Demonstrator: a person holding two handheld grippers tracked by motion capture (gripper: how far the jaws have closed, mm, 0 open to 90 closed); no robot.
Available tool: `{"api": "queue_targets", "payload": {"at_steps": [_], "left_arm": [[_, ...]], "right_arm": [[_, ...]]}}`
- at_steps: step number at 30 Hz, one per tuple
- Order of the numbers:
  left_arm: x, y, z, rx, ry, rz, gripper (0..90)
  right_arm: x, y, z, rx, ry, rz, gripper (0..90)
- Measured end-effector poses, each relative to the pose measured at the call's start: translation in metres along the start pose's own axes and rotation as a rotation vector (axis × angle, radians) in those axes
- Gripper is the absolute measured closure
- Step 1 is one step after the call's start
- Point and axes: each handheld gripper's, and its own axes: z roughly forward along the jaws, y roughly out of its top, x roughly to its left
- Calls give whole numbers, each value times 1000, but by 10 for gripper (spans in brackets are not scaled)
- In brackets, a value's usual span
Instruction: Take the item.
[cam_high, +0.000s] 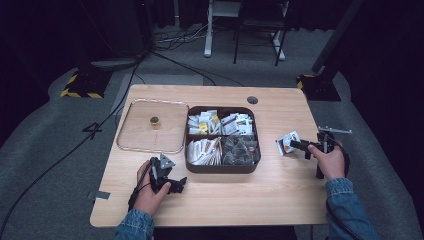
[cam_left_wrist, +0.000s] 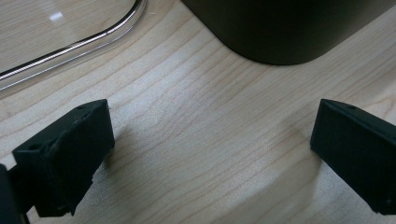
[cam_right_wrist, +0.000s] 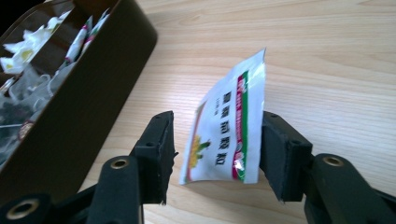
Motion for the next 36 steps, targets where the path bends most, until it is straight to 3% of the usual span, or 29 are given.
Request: {"api": "queue_targets", "payload": {"at_steps": [7,14,22,27,36], "left_arm": [[0,0,0,0,0,0,0],[0,0,0,1,-1,-3,0],[-3,-2,-2,-2,14,-25,5],[-5,-5,-4,-2,23,-31,5],[-4,-5,-4,0,18,-28,1]], "right_arm": [[-17,0,-13,-33,-59,35,465],[-15,3,-26,-63,-78,3,458],[10,7,-37,-79,-42,-78,436],[39,9,-47,-91,-2,-157,420],[72,-4,-60,-69,58,-275,409]]}}
